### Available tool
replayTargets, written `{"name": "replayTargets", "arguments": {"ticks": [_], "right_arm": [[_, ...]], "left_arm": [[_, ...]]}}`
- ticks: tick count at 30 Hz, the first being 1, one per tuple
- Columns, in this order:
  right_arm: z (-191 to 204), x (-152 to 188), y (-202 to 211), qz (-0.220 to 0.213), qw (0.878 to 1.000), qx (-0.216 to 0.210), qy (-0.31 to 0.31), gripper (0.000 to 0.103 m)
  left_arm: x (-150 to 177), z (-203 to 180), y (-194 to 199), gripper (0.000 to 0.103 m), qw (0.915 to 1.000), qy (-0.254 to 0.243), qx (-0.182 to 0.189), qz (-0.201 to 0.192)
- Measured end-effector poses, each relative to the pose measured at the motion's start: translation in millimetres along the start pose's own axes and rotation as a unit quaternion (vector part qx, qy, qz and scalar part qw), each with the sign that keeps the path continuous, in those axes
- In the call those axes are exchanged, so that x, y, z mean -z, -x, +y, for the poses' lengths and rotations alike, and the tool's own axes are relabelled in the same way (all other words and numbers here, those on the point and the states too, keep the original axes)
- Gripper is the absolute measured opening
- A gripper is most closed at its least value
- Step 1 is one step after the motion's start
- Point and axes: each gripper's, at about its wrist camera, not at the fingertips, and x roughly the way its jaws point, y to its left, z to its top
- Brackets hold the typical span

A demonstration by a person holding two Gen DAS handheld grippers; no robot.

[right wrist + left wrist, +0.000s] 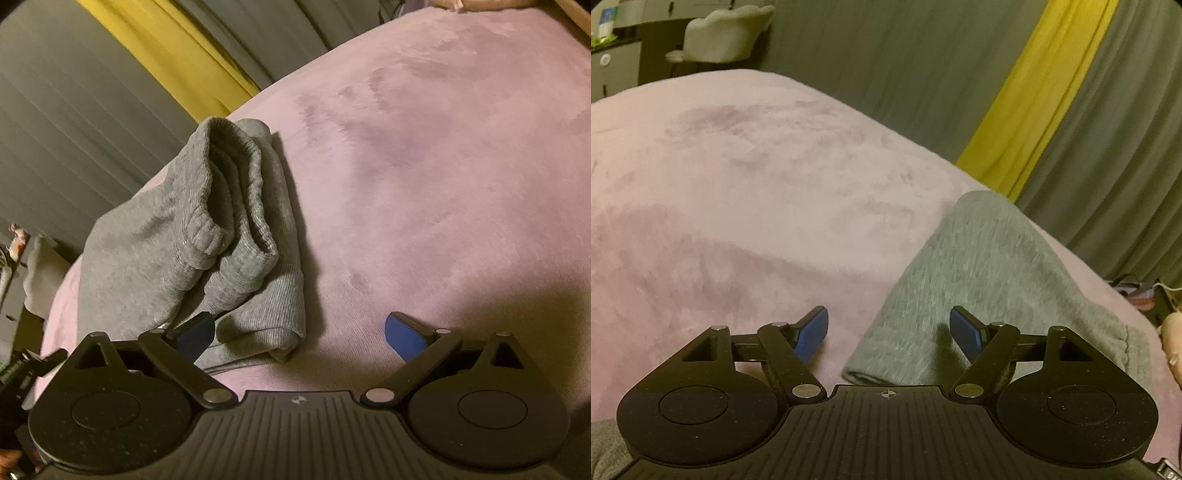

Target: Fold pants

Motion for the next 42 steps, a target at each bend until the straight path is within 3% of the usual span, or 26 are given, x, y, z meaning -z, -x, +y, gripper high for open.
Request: {"name": "replayTargets", "arguments": {"ticks": [11,20,25,30,34,38,42], "right_arm": [[5,-5,-5,-0.009,1.0,0.017,0.011,0.099],[-12,-22,-4,-0.015,0.997,-0.024,-0.073,0.099],[-13,-38,-4,-0.01,0.993,-0.079,-0.089,0.099],[-19,-52,3,-0.019,0.987,-0.119,-0.11,0.099],[-40,-61,8,-0.038,0.974,-0.142,-0.172,0.099],[-45,-68,-19,0.004,0.968,-0.164,-0.192,0.099],[-30,-79,-56,0.048,0.966,-0.194,-0.165,0.099]], "left_arm": [[6,-8,-8,0.082,0.9978,-0.054,0.034,0.017],[0,12,-32,0.085,0.9963,0.026,0.04,0.072],[-2,27,-40,0.085,0.9914,0.076,0.051,0.093],[-2,30,-42,0.085,0.9902,0.083,0.057,0.097],[-4,30,-44,0.084,0.9898,0.082,0.06,0.1],[-9,32,-46,0.083,0.988,0.086,0.064,0.112],[-24,30,-49,0.081,0.99,0.057,0.063,0.112]]}}
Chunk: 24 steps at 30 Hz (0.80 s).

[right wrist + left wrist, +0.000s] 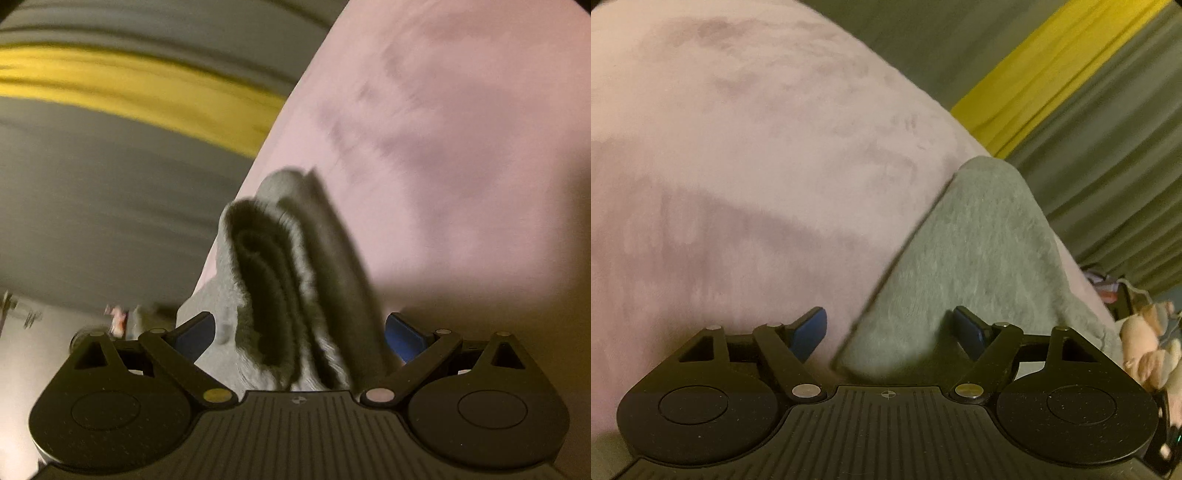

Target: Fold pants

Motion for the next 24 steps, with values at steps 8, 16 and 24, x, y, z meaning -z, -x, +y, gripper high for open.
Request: {"name": "replayTargets", "arguments": {"ticks": [8,16,24], "right_arm": [[17,-13,-43,0.045,0.995,-0.011,0.094,0.099],[11,-24,-49,0.053,0.993,-0.019,0.108,0.072],[23,-29,-70,0.081,0.987,-0.049,0.127,0.095]], "left_arm": [[-46,-32,-29,0.082,0.9928,-0.115,0.012,0.029],[-77,-68,-76,0.083,0.9761,-0.201,0.036,0.073],[-69,-94,-109,0.091,0.9632,-0.23,0.048,0.13]]}}
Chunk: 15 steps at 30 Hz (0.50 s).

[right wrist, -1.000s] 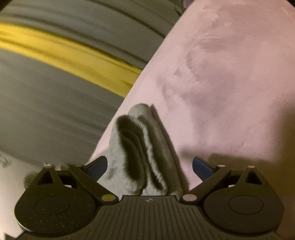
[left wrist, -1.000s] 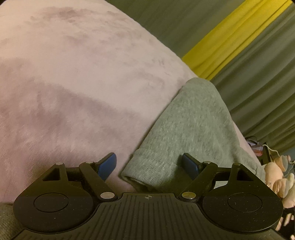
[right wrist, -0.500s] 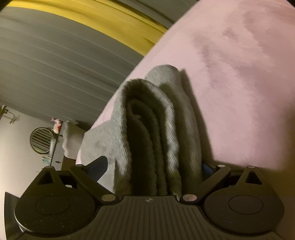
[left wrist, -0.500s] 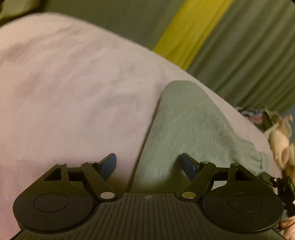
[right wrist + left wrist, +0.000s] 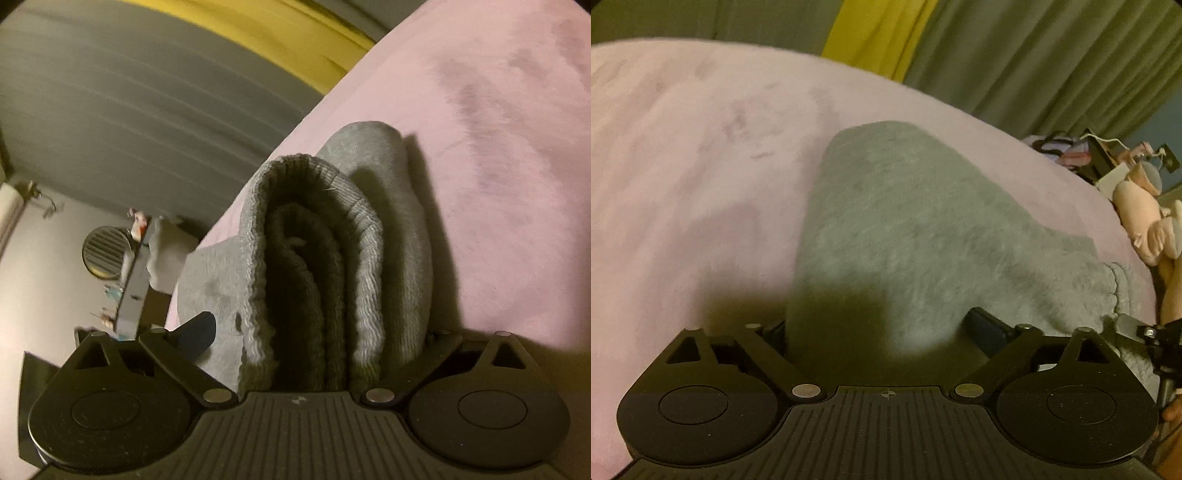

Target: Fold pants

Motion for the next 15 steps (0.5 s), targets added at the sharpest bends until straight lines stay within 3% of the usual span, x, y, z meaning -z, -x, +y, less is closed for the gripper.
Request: {"name": "replayTargets", "arguments": {"ticks": [1,2,3,5,8,11,15], "right_arm": [[0,2,2,-0.011,1.0,0.007,0.002,0.087],[0,4,5,-0.024,0.999,0.019,0.007,0.062],[-3,5,6,-0.028,0.999,0.017,0.006,0.059],[-8,2,8,-0.035,0.999,0.004,-0.009,0.057],[2,0,14,-0.059,0.998,-0.021,0.007,0.053],[18,-8,22,-0.085,0.995,-0.044,0.027,0.052],[24,-21,41,-0.136,0.989,-0.052,0.034,0.052]], "left_arm": [[1,-5,0,0.086,0.9999,-0.007,-0.007,-0.003],[3,-8,3,0.072,0.9999,-0.011,-0.007,-0.006],[4,-11,5,0.065,0.9999,-0.014,0.002,-0.009],[7,-17,11,0.048,0.9996,-0.015,-0.002,-0.024],[6,-26,22,0.038,0.999,-0.014,-0.012,-0.041],[-5,-44,28,0.032,0.9978,-0.017,-0.013,-0.063],[-26,-69,40,0.028,0.994,-0.019,0.014,-0.107]]}}
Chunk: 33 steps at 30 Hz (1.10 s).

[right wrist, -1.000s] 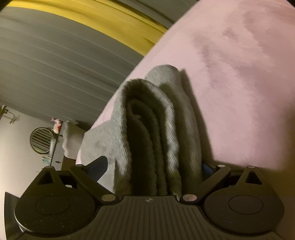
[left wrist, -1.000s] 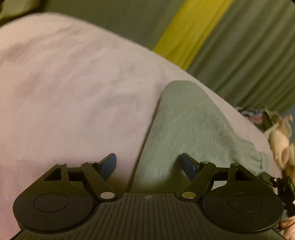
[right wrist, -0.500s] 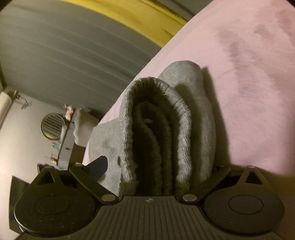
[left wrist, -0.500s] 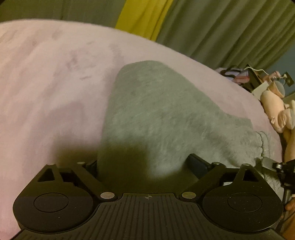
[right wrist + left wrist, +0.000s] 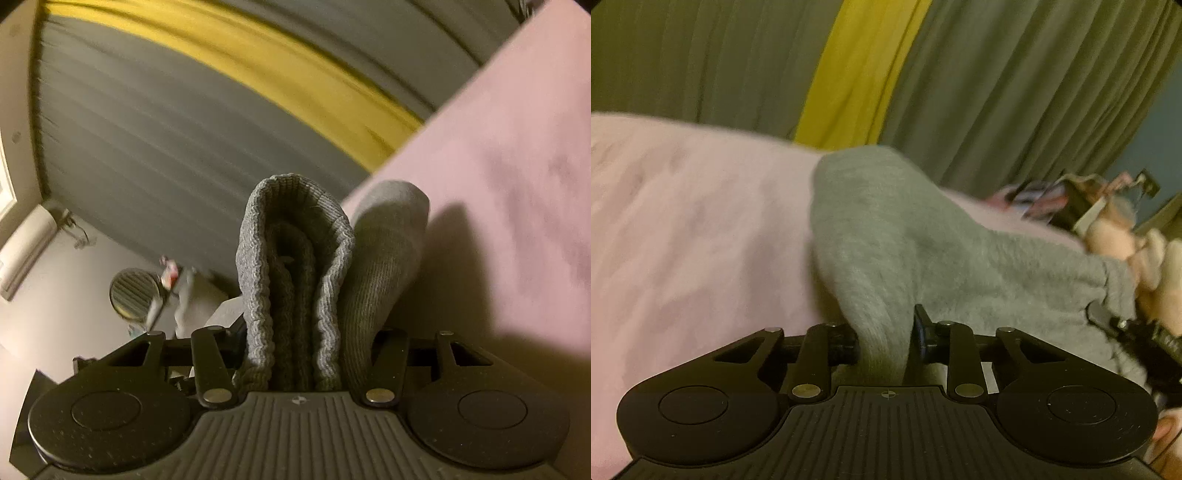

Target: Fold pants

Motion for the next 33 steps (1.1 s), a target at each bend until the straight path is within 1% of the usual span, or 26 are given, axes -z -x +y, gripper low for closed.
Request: {"name": "replayTargets", "arguments": {"ticks": [1,2,3,4,5,6,8,9,10,11,13,14,15,16,18,20,22,23,25,26,27,28,29,30,32,33], "right_arm": [[0,-6,6,-0.016,1.0,0.0,0.002,0.052],[0,-11,12,-0.036,0.999,0.002,0.006,0.053],[0,-16,17,-0.053,0.998,0.016,0.016,0.059],[-1,-20,22,-0.069,0.997,0.035,0.023,0.065],[-7,-25,28,-0.085,0.994,0.064,0.018,0.076],[-13,-28,34,-0.094,0.991,0.092,0.01,0.08],[-31,-33,41,-0.093,0.984,0.15,-0.02,0.081],[-38,-33,46,-0.103,0.98,0.169,-0.033,0.081],[-42,-30,56,-0.127,0.977,0.169,-0.038,0.081],[-38,-29,61,-0.142,0.977,0.157,-0.027,0.08],[-17,-29,68,-0.163,0.977,0.138,0.023,0.08],[-4,-26,71,-0.169,0.977,0.122,0.051,0.078],[6,-22,70,-0.173,0.977,0.106,0.069,0.072],[12,-15,71,-0.168,0.977,0.097,0.082,0.068],[16,-2,67,-0.134,0.982,0.097,0.094,0.061],[11,7,61,-0.1,0.984,0.118,0.087,0.06],[5,8,62,-0.095,0.981,0.149,0.082,0.053],[4,7,66,-0.098,0.981,0.152,0.07,0.052],[6,11,78,-0.122,0.981,0.15,0.028,0.058],[4,11,88,-0.135,0.979,0.152,0.012,0.069],[4,17,97,-0.145,0.978,0.148,0.001,0.088],[-3,22,104,-0.148,0.976,0.158,-0.011,0.097],[-7,25,107,-0.142,0.975,0.167,-0.024,0.099],[-11,26,107,-0.128,0.976,0.17,-0.035,0.099],[-19,25,107,-0.118,0.973,0.189,-0.066,0.099],[-23,23,99,-0.114,0.973,0.184,-0.076,0.099]], "left_arm": [[-7,-6,-1,0.028,0.9999,-0.004,0.0,-0.011],[-11,-12,-4,0.034,0.9998,-0.008,-0.01,-0.018],[-15,-16,-9,0.038,0.9994,-0.009,-0.03,-0.017],[-17,-20,-15,0.039,0.9978,-0.01,-0.064,-0.014],[-16,-25,-19,0.04,0.9949,-0.017,-0.099,-0.01],[-14,-29,-24,0.04,0.9914,-0.027,-0.128,0.001],[-2,-35,-30,0.047,0.9882,-0.048,-0.143,0.025],[6,-39,-30,0.05,0.9878,-0.057,-0.142,0.032],[18,-42,-30,0.057,0.9868,-0.063,-0.145,0.037],[27,-44,-30,0.061,0.9856,-0.068,-0.15,0.04],[48,-46,-33,0.063,0.9796,-0.08,-0.177,0.051],[56,-48,-33,0.064,0.976,-0.088,-0.193,0.047],[62,-51,-31,0.066,0.9734,-0.095,-0.205,0.04],[67,-54,-30,0.069,0.9707,-0.105,-0.213,0.034],[69,-57,-31,0.069,0.9679,-0.114,-0.222,0.031],[71,-61,-30,0.07,0.966,-0.118,-0.228,0.034],[72,-64,-28,0.071,0.9662,-0.108,-0.231,0.034],[73,-63,-25,0.071,0.967,-0.103,-0.231,0.035],[73,-60,-21,0.071,0.9687,-0.091,-0.228,0.036],[75,-59,-18,0.071,0.9698,-0.085,-0.226,0.036],[76,-57,-17,0.071,0.971,-0.081,-0.221,0.038],[79,-56,-15,0.071,0.9718,-0.079,-0.218,0.039],[81,-55,-12,0.071,0.9726,-0.078,-0.215,0.039],[83,-54,-10,0.071,0.9734,-0.077,-0.212,0.04],[87,-52,-4,0.071,0.9746,-0.074,-0.207,0.044],[89,-50,-2,0.071,0.9747,-0.072,-0.206,0.049]]}}
